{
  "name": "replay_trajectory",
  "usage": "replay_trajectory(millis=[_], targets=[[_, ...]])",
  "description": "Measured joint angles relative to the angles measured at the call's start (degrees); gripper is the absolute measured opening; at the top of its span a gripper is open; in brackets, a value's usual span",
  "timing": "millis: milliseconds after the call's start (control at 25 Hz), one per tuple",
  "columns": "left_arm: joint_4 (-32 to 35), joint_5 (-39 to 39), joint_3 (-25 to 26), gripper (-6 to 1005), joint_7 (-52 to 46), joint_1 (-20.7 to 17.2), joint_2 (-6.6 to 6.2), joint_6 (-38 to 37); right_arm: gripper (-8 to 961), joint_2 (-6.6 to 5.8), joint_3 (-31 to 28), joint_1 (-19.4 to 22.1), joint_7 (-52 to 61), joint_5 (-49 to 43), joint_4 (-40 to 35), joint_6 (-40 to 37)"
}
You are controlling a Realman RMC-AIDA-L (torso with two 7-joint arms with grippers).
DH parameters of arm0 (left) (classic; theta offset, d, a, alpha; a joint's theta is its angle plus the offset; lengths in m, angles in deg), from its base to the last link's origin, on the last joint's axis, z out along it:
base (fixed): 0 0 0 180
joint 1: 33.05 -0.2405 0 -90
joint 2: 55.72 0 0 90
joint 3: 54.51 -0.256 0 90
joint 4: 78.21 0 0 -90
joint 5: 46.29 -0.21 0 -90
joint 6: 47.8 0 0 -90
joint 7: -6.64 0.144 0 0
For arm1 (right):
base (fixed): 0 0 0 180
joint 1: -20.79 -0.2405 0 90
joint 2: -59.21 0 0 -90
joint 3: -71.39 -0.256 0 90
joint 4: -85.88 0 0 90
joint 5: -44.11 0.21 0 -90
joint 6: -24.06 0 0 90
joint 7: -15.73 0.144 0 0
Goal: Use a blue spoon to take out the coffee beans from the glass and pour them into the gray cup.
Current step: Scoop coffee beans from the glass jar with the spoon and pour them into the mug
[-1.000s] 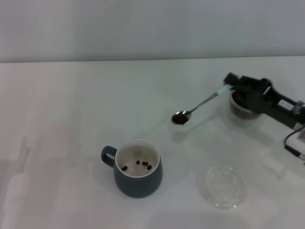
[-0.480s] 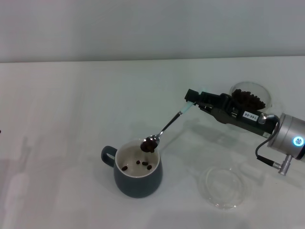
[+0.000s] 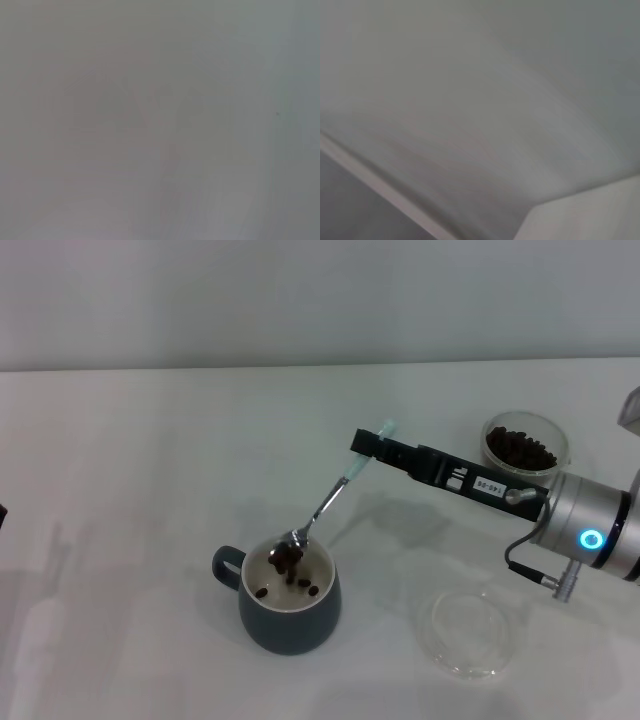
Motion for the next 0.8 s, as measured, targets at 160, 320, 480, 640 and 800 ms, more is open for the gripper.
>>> replay_trajectory(millis=[160, 320, 480, 640, 800], targets=[[0.1, 0.0, 0.0, 787, 0.0, 0.1, 0.00, 0.0, 146, -0.12, 5.8, 0.4, -8.0, 6.1, -1.5, 0.3], [-0.1, 0.0, 0.0, 787, 0.0, 0.2, 0.00, 0.0, 145, -0.21, 8.6, 1.4, -16.2, 6.7, -4.7, 0.8], [-0.2, 0.0, 0.1, 786, 0.0, 0.5, 0.00, 0.0, 145, -0.30, 9.4, 1.7, -20.7, 7.4, -5.3, 1.5], [-0.3, 0.1, 0.2, 786, -0.1, 0.5, 0.00, 0.0, 145, -0.52, 8.6, 2.3, -24.7, 7.4, -5.5, 1.2], [-0.3, 0.3, 0.3, 786, -0.1, 0.6, -0.01, 0.0, 146, -1.77, 4.0, 4.2, -23.0, 7.1, -5.1, -2.3]])
